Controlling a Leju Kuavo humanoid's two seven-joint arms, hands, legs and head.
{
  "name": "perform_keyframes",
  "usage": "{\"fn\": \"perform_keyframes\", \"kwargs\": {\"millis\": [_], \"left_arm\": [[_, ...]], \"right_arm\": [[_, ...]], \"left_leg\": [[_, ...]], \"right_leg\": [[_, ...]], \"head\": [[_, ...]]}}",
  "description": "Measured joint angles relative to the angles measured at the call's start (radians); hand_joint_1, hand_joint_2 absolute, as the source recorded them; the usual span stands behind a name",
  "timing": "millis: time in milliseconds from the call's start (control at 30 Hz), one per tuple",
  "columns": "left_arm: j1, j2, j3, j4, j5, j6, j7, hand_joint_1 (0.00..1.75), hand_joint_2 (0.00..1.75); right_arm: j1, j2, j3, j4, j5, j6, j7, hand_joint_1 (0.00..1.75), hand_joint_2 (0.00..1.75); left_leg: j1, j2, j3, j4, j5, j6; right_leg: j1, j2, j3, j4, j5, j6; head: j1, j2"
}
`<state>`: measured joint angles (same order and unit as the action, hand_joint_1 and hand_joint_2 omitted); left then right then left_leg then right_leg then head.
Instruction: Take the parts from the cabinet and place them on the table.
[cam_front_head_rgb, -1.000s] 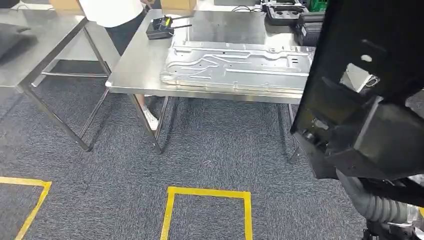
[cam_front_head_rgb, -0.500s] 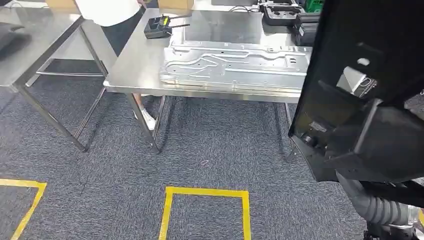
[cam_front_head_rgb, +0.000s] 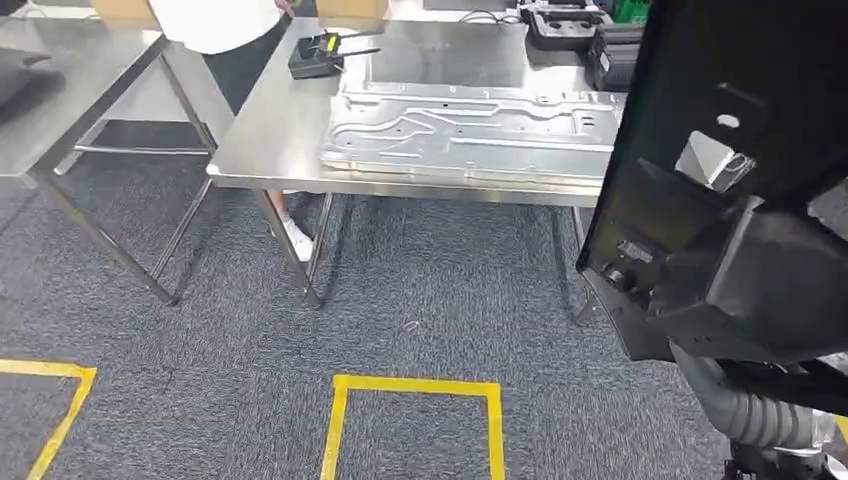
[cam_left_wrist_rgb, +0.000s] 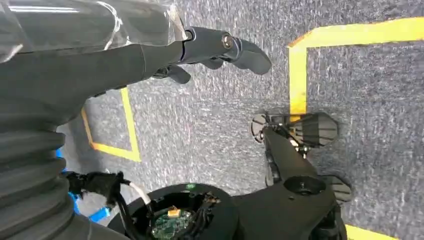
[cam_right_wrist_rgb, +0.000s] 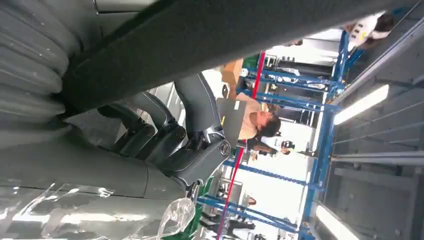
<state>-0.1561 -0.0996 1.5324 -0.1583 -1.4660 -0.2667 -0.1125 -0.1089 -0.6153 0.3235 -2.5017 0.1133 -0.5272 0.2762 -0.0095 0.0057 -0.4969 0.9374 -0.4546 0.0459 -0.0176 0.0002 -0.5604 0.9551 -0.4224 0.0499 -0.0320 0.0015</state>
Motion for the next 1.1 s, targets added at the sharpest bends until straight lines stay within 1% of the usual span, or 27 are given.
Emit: {"fn": "perform_keyframes", "kwargs": {"millis": [67,100,167,200,233,267,300,367,400,467,500,533,567,600,667,700,733,767,800,867,900,933,967,1000,1033,1067,1100], "left_arm": [[0.0,0.0,0.0,0.0,-0.002,0.0,-0.003,0.0,1.75],[-0.001,0.0,0.0,0.0,-0.003,0.0,-0.003,0.0,1.75],[0.0,0.0,0.0,0.0,-0.006,0.0,-0.003,0.0,1.75],[0.001,0.0,0.0,0.0,-0.006,0.0,-0.003,0.0,1.75],[0.003,0.0,0.0,0.0,-0.007,0.0,-0.003,0.0,1.75],[0.003,0.0,0.0,0.0,-0.009,0.0,-0.003,0.0,1.75],[0.003,0.0,0.0,0.0,-0.009,0.0,-0.003,0.0,1.75],[0.002,0.0,0.0,0.0,-0.009,0.0,-0.003,0.0,1.75],[0.001,0.0,0.0,0.0,-0.009,0.0,-0.003,0.0,1.75],[0.002,0.0,0.0,0.0,-0.009,0.0,-0.003,0.0,1.75],[0.003,0.0,0.0,0.0,-0.009,0.0,-0.003,0.0,1.75],[0.002,0.0,0.0,0.0,-0.01,0.0,-0.003,0.0,1.75],[0.003,0.0,0.0,0.0,-0.008,0.0,-0.004,0.0,1.75],[0.0,0.0,0.0,0.0,-0.008,0.0,-0.005,0.0,1.75],[-0.001,0.0,0.0,0.0,-0.008,0.01,-0.006,0.0,1.75],[0.001,0.0,0.0,0.0,-0.009,0.01,-0.006,0.0,1.75],[0.003,0.0,0.0,0.0,-0.009,0.01,-0.006,0.0,1.75],[0.004,0.0,0.0,0.0,-0.01,0.01,-0.006,0.0,1.75],[0.004,0.0,0.0,0.0,-0.011,0.01,-0.006,0.0,1.75],[0.004,0.0,0.0,0.0,-0.011,0.01,-0.007,0.0,1.75],[0.003,0.0,0.0,0.0,-0.011,0.01,-0.008,0.0,1.75],[0.0,0.0,0.0,0.0,-0.011,0.01,-0.008,0.0,1.75],[0.0,0.0,0.0,0.0,-0.012,0.01,-0.009,0.0,1.75],[0.001,0.0,0.0,0.0,-0.012,0.01,-0.01,0.0,1.75],[0.002,0.0,0.0,0.0,-0.012,0.01,-0.011,0.0,1.75],[0.001,0.001,0.0,0.0,-0.012,0.01,-0.011,0.0,1.75],[-0.002,0.001,0.0,0.0,-0.013,0.01,-0.014,0.0,1.75]], "right_arm": [[-0.003,0.0,0.0,0.0,0.001,0.0,0.003,1.75,1.75],[-0.005,0.0,0.0,-0.001,0.002,0.0,0.004,1.75,1.75],[-0.005,0.0,0.0,0.0,0.002,0.0,0.007,1.75,1.75],[-0.005,0.0,0.0,0.0,0.002,0.0,0.008,1.75,1.75],[-0.005,0.0,0.0,0.0,0.002,0.0,0.01,1.75,1.75],[-0.005,0.0,0.0,0.0,0.003,0.002,0.01,1.75,1.75],[-0.005,0.0,0.0,0.0,0.003,0.003,0.011,1.75,1.75],[-0.005,0.0,0.0,0.0,0.004,0.003,0.013,1.75,1.75],[-0.006,0.0,0.0,0.0,0.006,0.003,0.013,1.75,1.75],[-0.008,0.0,0.0,-0.001,0.01,0.003,0.014,1.75,1.75],[-0.007,0.0,0.0,0.0,0.01,0.003,0.014,1.75,1.75],[-0.007,0.0,0.0,-0.001,0.011,0.003,0.014,1.75,1.75],[-0.007,0.0,0.0,-0.002,0.011,0.003,0.015,1.75,1.75],[-0.009,0.0,0.0,-0.004,0.012,0.003,0.015,1.75,1.75],[-0.011,-0.001,0.0,-0.004,0.012,0.005,0.015,1.75,1.75],[-0.01,-0.001,0.0,-0.004,0.012,0.007,0.015,1.75,1.75],[-0.009,0.0,0.0,-0.004,0.011,0.01,0.015,1.75,1.75],[-0.009,0.0,0.0,-0.004,0.011,0.01,0.015,1.75,1.75],[-0.01,0.0,0.0,-0.004,0.011,0.011,0.015,1.75,1.75],[-0.011,0.0,0.0,-0.004,0.012,0.011,0.015,1.75,1.75],[-0.011,0.0,0.0,-0.004,0.012,0.012,0.015,1.75,1.75],[-0.012,0.001,0.001,-0.004,0.011,0.013,0.015,1.75,1.75],[-0.013,-0.001,0.0,-0.004,0.011,0.013,0.015,1.75,1.75],[-0.012,0.0,0.0,-0.005,0.012,0.013,0.014,1.75,1.75],[-0.013,0.0,0.0,-0.005,0.011,0.013,0.014,1.75,1.75],[-0.015,0.0,0.0,-0.005,0.011,0.015,0.014,1.75,1.75],[-0.019,0.0,0.0,-0.006,0.012,0.018,0.013,1.75,1.75]], "left_leg": [[0.006,-0.002,-0.005,0.026,-0.018,-0.013],[0.007,-0.002,-0.034,0.085,-0.052,-0.018],[0.01,-0.003,-0.13,0.274,-0.131,-0.026],[0.011,-0.003,-0.172,0.346,-0.148,-0.028],[0.012,-0.003,-0.19,0.365,-0.141,-0.028],[0.012,-0.002,-0.181,0.334,-0.114,-0.027],[0.013,-0.003,-0.151,0.261,-0.069,-0.024],[0.012,-0.004,-0.061,0.061,0.028,-0.013],[0.005,-0.005,-0.047,0.022,0.027,-0.008],[0.004,-0.005,-0.049,0.021,0.025,0.0],[0.004,-0.005,-0.048,0.017,0.024,0.009],[0.005,-0.005,-0.038,0.016,0.023,0.019],[0.008,-0.004,-0.028,0.012,0.022,0.024],[0.009,-0.004,-0.023,0.012,0.019,0.031],[0.007,-0.004,-0.02,0.013,0.015,0.036],[0.005,-0.004,-0.018,0.013,0.012,0.038],[0.003,-0.004,-0.014,0.013,0.007,0.036],[0.003,-0.005,-0.008,0.013,0.001,0.036],[0.003,-0.006,0.003,0.013,-0.006,0.034],[0.006,-0.006,0.029,0.013,-0.024,0.027],[0.004,-0.005,0.029,0.012,-0.033,0.02],[0.002,-0.005,0.031,0.014,-0.037,0.015],[0.0,-0.003,0.031,0.006,-0.04,0.008],[0.0,-0.003,0.04,0.019,-0.037,0.004],[0.0,-0.003,0.048,0.015,-0.038,0.001],[0.002,-0.003,0.036,0.042,-0.041,-0.004],[0.003,-0.005,0.007,0.105,-0.04,-0.009]], "right_leg": [[-0.007,-0.001,0.006,-0.006,0.004,-0.014],[-0.007,-0.001,0.008,-0.006,0.001,-0.021],[-0.006,0.0,0.008,-0.006,-0.003,-0.026],[-0.006,0.001,0.01,-0.006,-0.005,-0.027],[-0.006,0.003,0.012,-0.006,-0.007,-0.027],[-0.006,0.005,0.016,-0.006,-0.009,-0.026],[-0.006,0.006,0.022,-0.006,-0.013,-0.023],[-0.007,0.008,0.037,-0.006,-0.021,-0.015],[0.001,0.009,0.038,-0.004,-0.027,-0.007],[0.0,0.01,0.04,-0.008,-0.032,0.002],[-0.001,0.01,0.041,0.009,-0.02,0.011],[-0.003,0.01,0.043,0.012,-0.02,0.015],[-0.005,0.007,0.039,0.028,-0.033,0.019],[-0.005,0.006,0.02,0.073,-0.058,0.02],[-0.005,0.006,-0.065,0.228,-0.132,0.026],[-0.005,0.006,-0.111,0.303,-0.156,0.026],[-0.005,0.006,-0.141,0.339,-0.158,0.026],[-0.005,0.006,-0.144,0.32,-0.135,0.025],[-0.004,0.005,-0.122,0.257,-0.089,0.024],[-0.004,0.002,-0.043,0.066,0.027,0.018],[-0.001,-0.006,-0.027,0.026,0.02,0.015],[0.005,-0.012,-0.031,0.018,-0.024,0.008],[0.01,-0.01,-0.029,0.017,-0.005,-0.001],[0.005,-0.006,-0.027,0.01,0.002,-0.011],[0.004,-0.005,-0.015,0.01,-0.001,-0.017],[0.0,-0.004,0.002,0.003,-0.004,-0.023],[0.0,-0.006,0.015,0.003,-0.011,-0.031]], "head": [[0.0,0.0],[-0.002,0.0],[-0.002,0.0],[-0.002,0.0],[-0.002,0.0],[-0.002,0.0],[-0.002,0.0],[-0.002,0.0],[-0.002,0.0],[-0.001,0.0],[-0.001,0.0],[-0.001,0.0],[0.0,0.0],[0.0,0.0],[0.001,0.0],[0.002,0.0],[0.002,0.0],[0.002,0.0],[0.002,0.0],[0.002,0.0],[0.0,0.0],[0.001,0.0],[0.0,0.0],[0.0,0.0],[0.0,0.0],[-0.001,0.0],[-0.003,0.0]]}}
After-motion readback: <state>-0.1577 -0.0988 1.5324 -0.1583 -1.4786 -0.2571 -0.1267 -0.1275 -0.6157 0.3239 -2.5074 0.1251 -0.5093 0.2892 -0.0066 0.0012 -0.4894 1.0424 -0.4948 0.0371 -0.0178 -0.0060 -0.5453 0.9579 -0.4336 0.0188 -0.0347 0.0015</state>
